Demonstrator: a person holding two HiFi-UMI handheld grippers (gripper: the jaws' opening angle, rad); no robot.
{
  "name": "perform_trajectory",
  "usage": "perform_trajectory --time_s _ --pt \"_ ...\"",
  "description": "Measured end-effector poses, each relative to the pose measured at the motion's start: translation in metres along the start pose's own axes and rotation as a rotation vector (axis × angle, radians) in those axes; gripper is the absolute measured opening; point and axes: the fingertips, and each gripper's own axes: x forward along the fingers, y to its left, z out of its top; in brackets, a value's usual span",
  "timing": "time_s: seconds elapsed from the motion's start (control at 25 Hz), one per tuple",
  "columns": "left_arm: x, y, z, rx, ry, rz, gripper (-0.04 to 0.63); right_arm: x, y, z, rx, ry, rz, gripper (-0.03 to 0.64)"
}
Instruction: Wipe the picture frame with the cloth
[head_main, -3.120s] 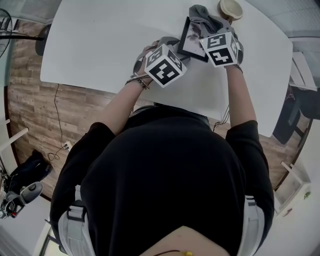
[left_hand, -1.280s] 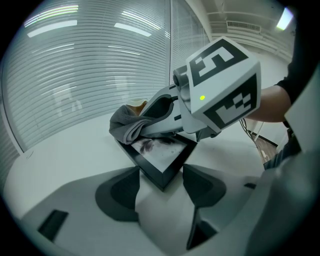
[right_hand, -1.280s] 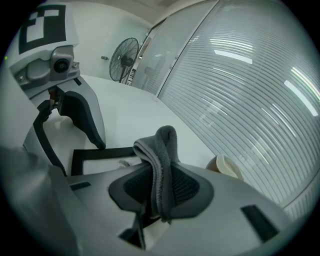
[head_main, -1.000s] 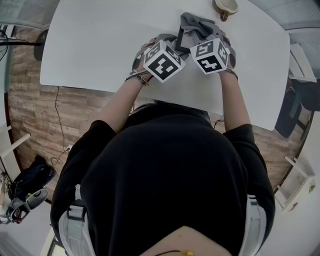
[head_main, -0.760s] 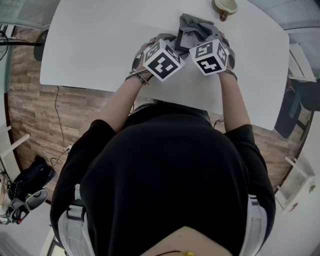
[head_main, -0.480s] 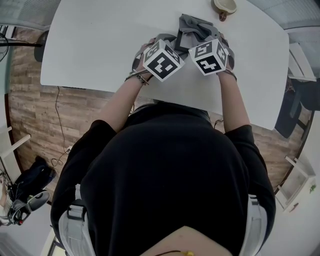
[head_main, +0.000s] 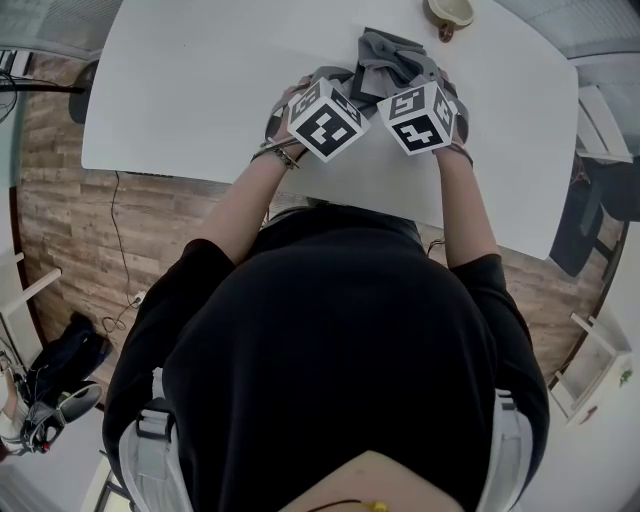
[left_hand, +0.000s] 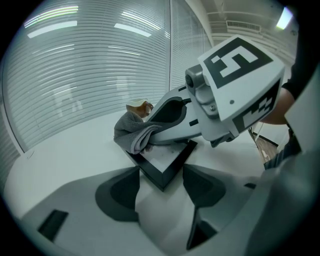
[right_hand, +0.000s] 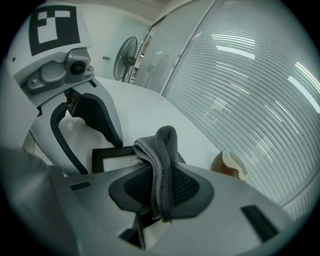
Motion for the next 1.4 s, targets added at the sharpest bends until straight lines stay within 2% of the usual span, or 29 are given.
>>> perform_trajectory --time_s 1.4 --pt "0.001 -0.001 0.000 0.004 -0.003 0.003 0.285 -0.017 0.017 -0.004 0.052 0.001 0.047 0.098"
